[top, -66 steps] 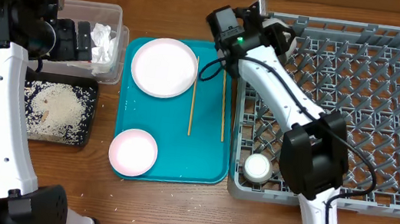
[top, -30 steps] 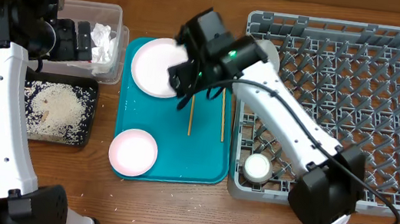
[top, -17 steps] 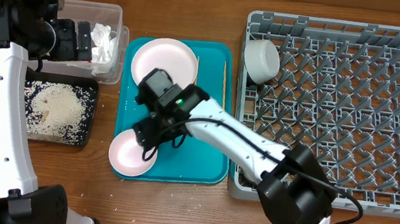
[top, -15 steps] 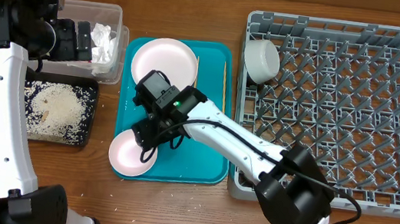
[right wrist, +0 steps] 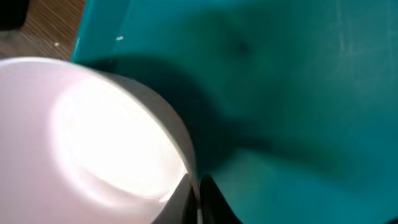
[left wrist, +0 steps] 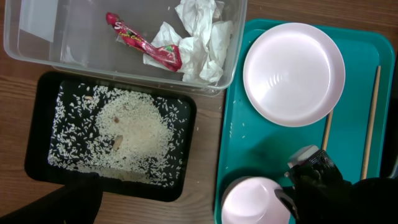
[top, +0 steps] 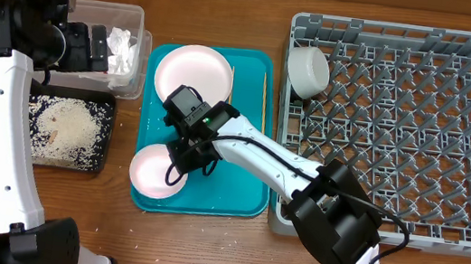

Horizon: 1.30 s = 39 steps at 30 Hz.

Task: Sort waste into correct bins and load items into the dishwasher
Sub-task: 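Grasp the small pink plate edge with the right gripper and lift, then stand the small plate upright in the rack's back row and release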

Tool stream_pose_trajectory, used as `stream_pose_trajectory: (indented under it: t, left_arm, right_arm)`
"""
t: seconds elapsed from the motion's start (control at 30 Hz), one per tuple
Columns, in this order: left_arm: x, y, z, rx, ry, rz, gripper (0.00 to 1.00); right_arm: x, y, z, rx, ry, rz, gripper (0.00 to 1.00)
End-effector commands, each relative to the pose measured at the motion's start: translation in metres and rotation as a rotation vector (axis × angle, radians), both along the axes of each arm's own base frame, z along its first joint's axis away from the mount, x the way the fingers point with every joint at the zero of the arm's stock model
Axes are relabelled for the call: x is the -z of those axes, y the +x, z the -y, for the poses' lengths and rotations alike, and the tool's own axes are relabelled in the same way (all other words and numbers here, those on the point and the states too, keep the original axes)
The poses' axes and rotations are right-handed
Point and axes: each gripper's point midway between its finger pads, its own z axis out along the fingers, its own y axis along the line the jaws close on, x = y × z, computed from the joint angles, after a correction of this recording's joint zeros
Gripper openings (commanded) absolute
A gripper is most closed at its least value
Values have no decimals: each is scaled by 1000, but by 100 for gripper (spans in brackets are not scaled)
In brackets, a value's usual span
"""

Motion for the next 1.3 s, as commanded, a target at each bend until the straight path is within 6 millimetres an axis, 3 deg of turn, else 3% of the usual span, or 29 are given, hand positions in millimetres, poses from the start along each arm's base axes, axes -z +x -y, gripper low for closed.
stream_pose_trajectory:
  t: [0.0, 0.13, 0.27, 0.4, 0.53, 0.63, 0.73, 0.87, 0.93, 1.1, 1.27]
  left_arm:
    - [-7, 1, -1, -9, 5, 21, 100]
    - [-7, 1, -1, -9, 4, 21, 100]
    - [-7, 1, -1, -9, 5, 21, 99]
    - [-7, 1, -1, -9, 5, 21, 100]
    - [-7, 1, -1, -9, 5, 21, 100]
    - [-7, 1, -1, -9, 5, 21, 100]
    - [-7, 1, -1, -9, 5, 21, 100]
    - [-7, 1, -1, -9, 5, 21, 100]
    - [-7, 1, -1, -9, 5, 21, 100]
    - [-7, 1, -1, -9, 5, 21, 100]
    - [-7, 1, -1, -9, 5, 21, 100]
  right_arm:
    - [-9, 7, -1, 12, 10, 3, 4]
    - [-36, 23, 4, 31, 30, 40, 4]
    - [-75, 60, 35, 113, -30, 167, 4]
    - [-140, 117, 101, 300, -132, 375, 4]
    - [-182, 148, 173, 481, -264, 525, 4]
    - [-204, 153, 238, 661, -461, 629, 4]
    - [-225, 143, 289, 783, -658, 711, 4]
    - [-256, 118, 339, 925, -887, 831, 4]
    - [-265, 109, 349, 958, -934, 862, 4]
    - [-268, 105, 349, 960, -906, 846, 4]
    - [-256, 108, 345, 1004, -859, 803, 4]
